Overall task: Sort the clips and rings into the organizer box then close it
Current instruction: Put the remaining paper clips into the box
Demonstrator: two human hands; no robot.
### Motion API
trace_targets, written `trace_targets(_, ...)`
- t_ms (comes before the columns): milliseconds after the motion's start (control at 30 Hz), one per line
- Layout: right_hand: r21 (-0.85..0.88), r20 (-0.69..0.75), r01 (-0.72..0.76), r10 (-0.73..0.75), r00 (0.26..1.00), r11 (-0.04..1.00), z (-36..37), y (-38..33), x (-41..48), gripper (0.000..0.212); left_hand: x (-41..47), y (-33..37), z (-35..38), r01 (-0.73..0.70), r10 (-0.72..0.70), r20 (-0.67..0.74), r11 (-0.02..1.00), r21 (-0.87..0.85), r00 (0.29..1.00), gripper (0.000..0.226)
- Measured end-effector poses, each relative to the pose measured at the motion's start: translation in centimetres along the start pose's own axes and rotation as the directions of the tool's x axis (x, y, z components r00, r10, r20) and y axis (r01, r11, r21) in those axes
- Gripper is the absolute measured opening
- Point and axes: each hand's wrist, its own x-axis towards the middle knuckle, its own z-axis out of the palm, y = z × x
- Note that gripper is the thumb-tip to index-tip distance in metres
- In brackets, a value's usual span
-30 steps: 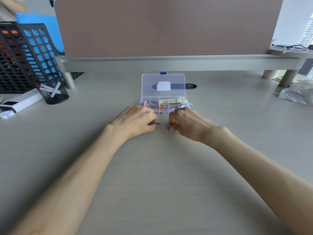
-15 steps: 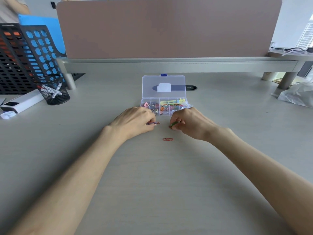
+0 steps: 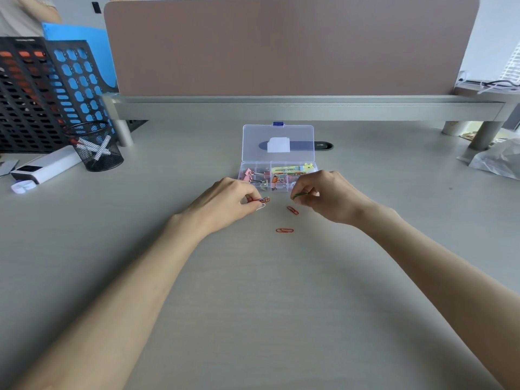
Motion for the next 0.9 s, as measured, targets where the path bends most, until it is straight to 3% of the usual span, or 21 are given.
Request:
trace_targets(200, 0.095, -0.027, -0.004, 0.007, 1.000, 0.995, -0.2, -0.4, 0.1, 0.011, 0.3, 1.3, 0.2, 0.028, -0.038, -0.057, 0.984, -0.177, 0.998, 0.012)
trace_targets(333, 0.149, -0.142, 0.005, 0.016, 0.990, 0.989, -0.4, -0.3, 0.4, 0.010, 1.5, 2.2, 0.3, 0.036, -0.059, -0.096, 0.975, -0.218, 0.994, 0.013)
trace_targets(533, 0.200, -0.365, -0.095, 0.164, 0.917, 0.975, -1.7, 2.0, 2.4, 0.002, 5.9, 3.2, 0.3, 0.095, -0.117, -0.140, 0.984, -0.150, 0.983, 0.011)
trace_targets(733, 0.196, -0.371, -0.112, 0.180, 0.911, 0.974, -0.9, 3.9, 5.6, 0.005, 9.4, 2.6, 2.0, 0.192, -0.194, -0.156, 0.981, -0.027, 0.969, 0.015)
trace_targets(900, 0.175, -0.345, -0.079, 0.136, 0.929, 0.981, 0.1, 4.7, 6.7, 0.007, 11.0, 2.3, 2.7, 0.160, -0.163, -0.168, 0.987, -0.027, 0.972, 0.017)
